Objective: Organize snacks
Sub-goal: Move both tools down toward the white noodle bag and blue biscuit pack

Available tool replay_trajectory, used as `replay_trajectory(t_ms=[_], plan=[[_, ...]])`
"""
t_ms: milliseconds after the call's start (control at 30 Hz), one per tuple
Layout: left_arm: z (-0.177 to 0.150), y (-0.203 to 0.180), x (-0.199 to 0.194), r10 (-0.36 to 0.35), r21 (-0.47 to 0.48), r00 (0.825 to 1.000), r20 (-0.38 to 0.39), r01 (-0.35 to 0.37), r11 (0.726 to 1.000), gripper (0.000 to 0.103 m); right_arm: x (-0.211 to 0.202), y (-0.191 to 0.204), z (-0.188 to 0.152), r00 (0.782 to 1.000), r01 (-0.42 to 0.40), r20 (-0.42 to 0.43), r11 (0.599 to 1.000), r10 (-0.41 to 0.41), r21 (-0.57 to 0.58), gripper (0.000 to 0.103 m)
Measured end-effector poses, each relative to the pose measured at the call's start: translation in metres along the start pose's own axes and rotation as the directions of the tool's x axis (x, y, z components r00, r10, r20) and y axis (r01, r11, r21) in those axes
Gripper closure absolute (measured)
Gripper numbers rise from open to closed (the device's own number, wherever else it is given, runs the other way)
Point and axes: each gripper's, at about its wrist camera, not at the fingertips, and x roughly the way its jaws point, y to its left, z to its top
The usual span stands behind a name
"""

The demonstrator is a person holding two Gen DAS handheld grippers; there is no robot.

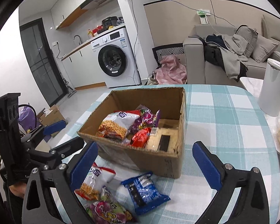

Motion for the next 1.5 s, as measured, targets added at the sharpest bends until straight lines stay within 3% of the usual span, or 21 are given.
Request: replay_trajectory(t_ms=[300, 733, 1000, 1500], plan=[[-0.021, 0.007, -0.016, 0.015, -0.012, 1.000, -0.021, -0.015, 1.000, 0.001, -0.009, 0.000, -0.020, 1.000, 0.009, -0.022, 1.000, -0.009, -0.006, 0.000], [-0.029, -0.005, -0.007, 0.029, 0.049, 0.998, -0.054, -0.027, 0.998, 0.001, 0.006, -0.001, -0.034, 0.993, 0.042, -0.107, 0.998, -0.046, -0.044, 0.000], [-0.033, -0.007, 0.003, 0.035, 0.073, 0.994, -0.101, -0.027, 0.997, 0.001, 0.026, -0.002, -0.044, 0.977, 0.082, -0.190, 0.994, -0.094, -0.069, 0.000], [-0.043, -0.010, 0.026, 0.011, 0.083, 0.980, -0.201, 0.006, 0.997, 0.001, 0.055, -0.007, -0.062, 0.951, 0.083, -0.291, 0.993, -0.105, -0.086, 0.000]])
